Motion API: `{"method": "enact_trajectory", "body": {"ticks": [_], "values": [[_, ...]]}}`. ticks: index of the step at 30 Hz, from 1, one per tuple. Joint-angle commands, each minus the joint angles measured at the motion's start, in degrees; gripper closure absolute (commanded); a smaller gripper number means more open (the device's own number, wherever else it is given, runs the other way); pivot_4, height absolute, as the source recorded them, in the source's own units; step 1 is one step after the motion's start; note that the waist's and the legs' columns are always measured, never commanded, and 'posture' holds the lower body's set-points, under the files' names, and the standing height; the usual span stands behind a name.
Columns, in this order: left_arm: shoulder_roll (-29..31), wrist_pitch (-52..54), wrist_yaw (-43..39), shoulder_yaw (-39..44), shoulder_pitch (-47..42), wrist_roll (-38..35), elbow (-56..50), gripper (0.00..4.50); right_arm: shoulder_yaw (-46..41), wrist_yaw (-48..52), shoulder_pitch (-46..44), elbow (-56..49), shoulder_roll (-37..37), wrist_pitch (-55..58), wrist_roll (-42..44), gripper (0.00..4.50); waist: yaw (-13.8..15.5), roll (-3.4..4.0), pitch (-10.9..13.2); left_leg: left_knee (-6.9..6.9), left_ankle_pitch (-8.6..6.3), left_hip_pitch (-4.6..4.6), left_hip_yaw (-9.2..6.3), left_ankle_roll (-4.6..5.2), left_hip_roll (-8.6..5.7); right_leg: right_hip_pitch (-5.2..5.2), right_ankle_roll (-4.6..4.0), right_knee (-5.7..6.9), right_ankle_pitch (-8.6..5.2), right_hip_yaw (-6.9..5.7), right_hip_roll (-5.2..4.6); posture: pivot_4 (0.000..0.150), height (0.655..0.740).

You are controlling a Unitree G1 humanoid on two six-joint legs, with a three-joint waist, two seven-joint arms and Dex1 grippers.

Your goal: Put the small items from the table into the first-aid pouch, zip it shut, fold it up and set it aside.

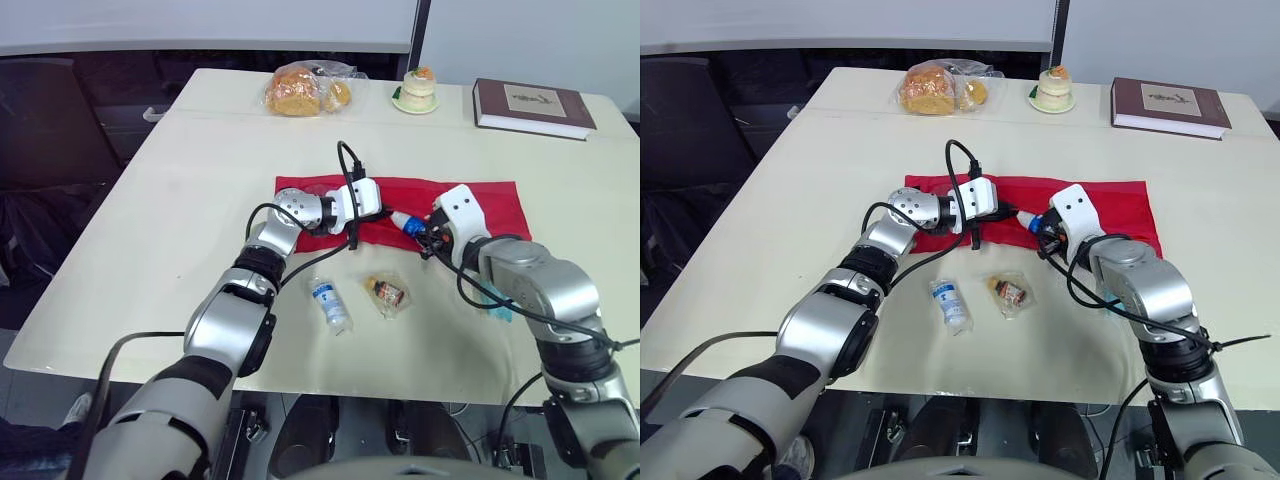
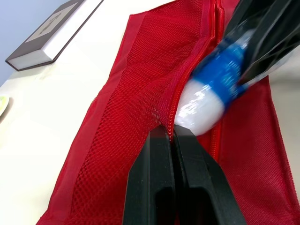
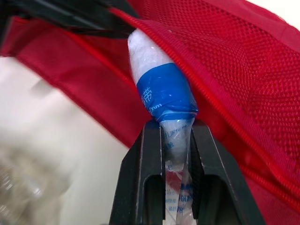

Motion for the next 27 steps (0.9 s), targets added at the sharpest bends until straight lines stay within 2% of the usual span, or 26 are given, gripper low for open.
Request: {"method": "enact_trajectory", "body": {"ticks": [1, 12, 14, 16, 19, 22, 27], "values": [[-1.4, -0.2, -0.2, -0.8, 0.3, -0.7, -3.3, 4.5, -0.7, -1.8, -3.8, 1.5, 3.1, -0.6, -0.3, 4.44, -0.1, 0.0, 0.0, 0.0, 0.0, 0.0, 0.0, 0.0, 0.0, 0.0, 0.0, 0.0, 0.0, 0.0, 0.0, 0.15, 0.7289], [-2.8, 0.8, 0.3, -1.3, 0.7, -0.9, -4.0, 4.5, -5.3, -9.8, -7.2, 8.0, 16.1, -3.1, -1.1, 4.44, -0.2, 0.02, 0.0, -0.01, 0.0, 0.0, 0.0, 0.0, 0.01, -0.02, 0.0, 0.01, 0.0, 0.01, 0.01, 0.15, 0.7289], [-2.9, 0.9, 0.5, -1.3, 0.6, -1.0, -3.8, 4.5, -6.0, -10.1, -6.8, 8.2, 16.9, -3.5, -1.3, 3.41, -0.2, 0.02, 0.0, -0.02, 0.0, 0.0, 0.0, 0.0, 0.01, -0.04, 0.0, 0.03, 0.0, 0.01, 0.01, 0.15, 0.7289], [-2.8, 1.1, 0.6, -1.2, 0.7, -1.2, -3.5, 4.5, -5.9, -9.4, -5.9, 7.1, 16.6, -3.7, -1.3, 2.65, -0.1, 0.02, 0.0, -0.02, 0.0, 0.0, 0.0, 0.0, 0.01, -0.04, 0.0, 0.02, 0.0, 0.01, 0.01, 0.15, 0.7289], [-2.6, 1.6, 1.1, -0.9, 0.7, -1.5, -3.2, 4.5, -5.4, -7.1, -3.8, 3.6, 14.8, -3.0, -0.3, 1.04, -0.1, 0.03, 0.0, -0.02, 0.0, -0.01, 0.01, 0.0, 0.0, -0.04, 0.0, 0.01, 0.0, 0.02, 0.0, 0.15, 0.7289], [-2.4, 2.1, 1.5, -0.4, 0.6, -1.7, -2.7, 4.5, -3.6, -2.8, -1.1, -1.4, 9.6, -3.0, 0.6, 1.04, 0.0, 0.04, 0.0, -0.03, 0.0, -0.02, -0.01, 0.0, 0.0, -0.04, 0.0, 0.0, 0.0, 0.01, 0.0, 0.15, 0.7289], [-2.1, 2.3, 1.7, -0.3, 0.6, -1.8, -2.3, 4.5, -5.9, 1.3, 1.7, -9.7, 3.8, 0.2, 4.5, 1.04, -0.2, 0.05, 0.0, -0.05, 0.0, 0.0, -0.01, 0.0, 0.01, -0.04, 0.0, 0.01, 0.0, 0.02, 0.02, 0.15, 0.7289]]}}
